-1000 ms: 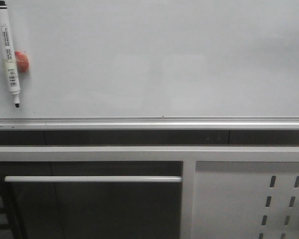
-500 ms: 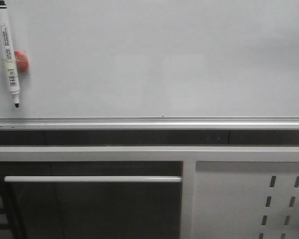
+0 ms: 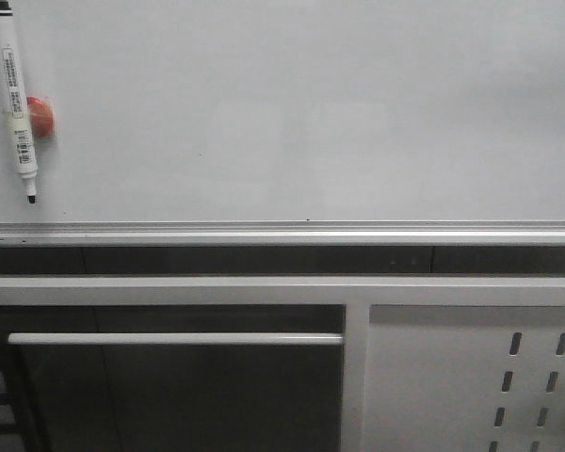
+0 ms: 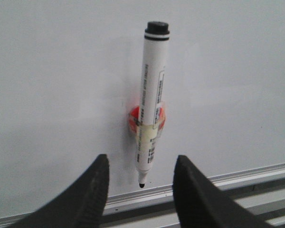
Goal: Write number 1 on whiteboard
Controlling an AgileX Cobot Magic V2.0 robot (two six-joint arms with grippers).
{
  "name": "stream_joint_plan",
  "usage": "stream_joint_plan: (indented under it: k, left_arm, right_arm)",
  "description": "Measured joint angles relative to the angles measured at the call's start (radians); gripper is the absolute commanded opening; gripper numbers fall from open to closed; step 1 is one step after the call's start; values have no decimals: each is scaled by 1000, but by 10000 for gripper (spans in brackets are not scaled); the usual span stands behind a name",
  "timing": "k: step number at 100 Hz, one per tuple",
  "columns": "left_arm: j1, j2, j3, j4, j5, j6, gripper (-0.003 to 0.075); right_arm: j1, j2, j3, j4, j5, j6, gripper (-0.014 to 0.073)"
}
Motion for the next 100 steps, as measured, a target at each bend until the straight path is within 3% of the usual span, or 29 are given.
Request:
stream_joint_plan:
  k: [61, 100]
  left_arm:
    - [-2, 303, -4, 99, -287, -240, 409]
    - [-2, 450, -72, 106, -297, -286, 331]
  right_arm:
    - [0, 0, 0, 0, 0, 0, -61]
    - [0, 0, 0, 0, 0, 0, -61]
